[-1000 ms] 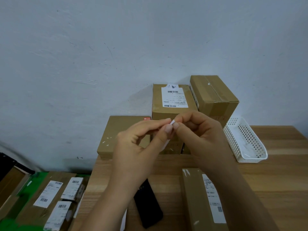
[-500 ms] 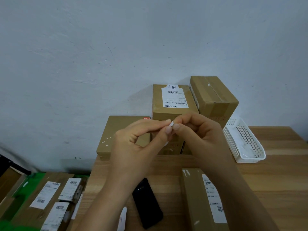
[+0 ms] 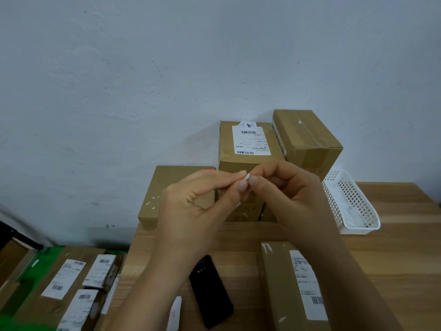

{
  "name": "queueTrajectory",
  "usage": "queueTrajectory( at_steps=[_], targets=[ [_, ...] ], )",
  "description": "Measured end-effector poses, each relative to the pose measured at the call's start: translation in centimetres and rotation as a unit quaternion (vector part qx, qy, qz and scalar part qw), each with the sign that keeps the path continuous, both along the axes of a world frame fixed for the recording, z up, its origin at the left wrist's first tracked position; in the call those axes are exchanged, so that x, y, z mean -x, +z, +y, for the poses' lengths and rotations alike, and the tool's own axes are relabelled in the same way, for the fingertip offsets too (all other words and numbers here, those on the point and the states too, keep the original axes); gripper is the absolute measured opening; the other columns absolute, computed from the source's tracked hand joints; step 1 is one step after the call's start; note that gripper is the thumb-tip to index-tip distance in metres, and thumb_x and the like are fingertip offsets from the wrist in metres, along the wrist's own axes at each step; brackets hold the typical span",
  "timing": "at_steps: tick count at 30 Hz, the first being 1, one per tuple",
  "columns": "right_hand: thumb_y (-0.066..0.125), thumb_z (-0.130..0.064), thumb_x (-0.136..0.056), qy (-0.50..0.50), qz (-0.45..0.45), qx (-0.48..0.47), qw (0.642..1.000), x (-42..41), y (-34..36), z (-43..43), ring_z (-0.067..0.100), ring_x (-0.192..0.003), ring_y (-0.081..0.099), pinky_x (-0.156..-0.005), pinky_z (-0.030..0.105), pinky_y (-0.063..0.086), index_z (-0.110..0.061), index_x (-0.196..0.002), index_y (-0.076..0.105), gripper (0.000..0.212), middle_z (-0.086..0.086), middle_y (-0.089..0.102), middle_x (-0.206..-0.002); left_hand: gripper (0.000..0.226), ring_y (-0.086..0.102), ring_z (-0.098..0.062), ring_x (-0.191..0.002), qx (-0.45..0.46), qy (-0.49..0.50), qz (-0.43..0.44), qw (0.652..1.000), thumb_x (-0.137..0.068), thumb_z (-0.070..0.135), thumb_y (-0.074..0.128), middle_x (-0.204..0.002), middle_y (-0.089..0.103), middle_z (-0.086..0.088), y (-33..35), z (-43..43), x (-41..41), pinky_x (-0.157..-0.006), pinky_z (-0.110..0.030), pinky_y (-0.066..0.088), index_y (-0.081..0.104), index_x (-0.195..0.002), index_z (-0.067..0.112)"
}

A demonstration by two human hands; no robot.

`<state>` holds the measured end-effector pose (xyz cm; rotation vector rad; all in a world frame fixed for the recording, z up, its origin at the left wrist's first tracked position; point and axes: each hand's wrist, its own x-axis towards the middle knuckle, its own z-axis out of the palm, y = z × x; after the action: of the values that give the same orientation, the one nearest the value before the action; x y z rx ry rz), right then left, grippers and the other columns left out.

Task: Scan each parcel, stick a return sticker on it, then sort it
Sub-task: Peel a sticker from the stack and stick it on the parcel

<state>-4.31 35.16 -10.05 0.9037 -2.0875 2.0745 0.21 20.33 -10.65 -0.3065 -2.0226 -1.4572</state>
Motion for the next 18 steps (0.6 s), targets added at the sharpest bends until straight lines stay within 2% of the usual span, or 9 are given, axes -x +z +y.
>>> queueTrajectory(
  at_steps=[8, 18],
  targets=[
    [0.059, -0.009, -0.087, 0.005, -0.006, 0.000, 1.000, 0.09, -0.07, 0.39, 0.016, -0.074, 0.071, -0.072, 0.024, 0.056, -0.007, -0.085, 0.069, 0.011, 0.003, 0.073, -0.074, 0.016, 0.068, -0.003, -0.089, 0.029, 0.007, 0.013, 0.999, -0.083, 0.031, 0.066, -0.088, 0.072, 0.019, 0.18, 0.25, -0.05, -0.075, -0.009, 0.047, 0.071, -0.098, 0.031],
    [0.060, -0.012, -0.086, -0.006, 0.001, -0.009, 1.000, -0.02, 0.01, 0.58, 0.013, -0.073, 0.070, -0.068, 0.020, 0.054, -0.012, -0.083, 0.068, 0.009, 0.001, 0.073, -0.075, 0.017, 0.067, -0.003, -0.090, 0.034, 0.014, 0.013, 0.999, -0.083, 0.029, 0.068, -0.090, 0.072, 0.019, 0.10, 0.57, -0.02, -0.075, -0.009, 0.048, 0.072, -0.100, 0.029]
  ],
)
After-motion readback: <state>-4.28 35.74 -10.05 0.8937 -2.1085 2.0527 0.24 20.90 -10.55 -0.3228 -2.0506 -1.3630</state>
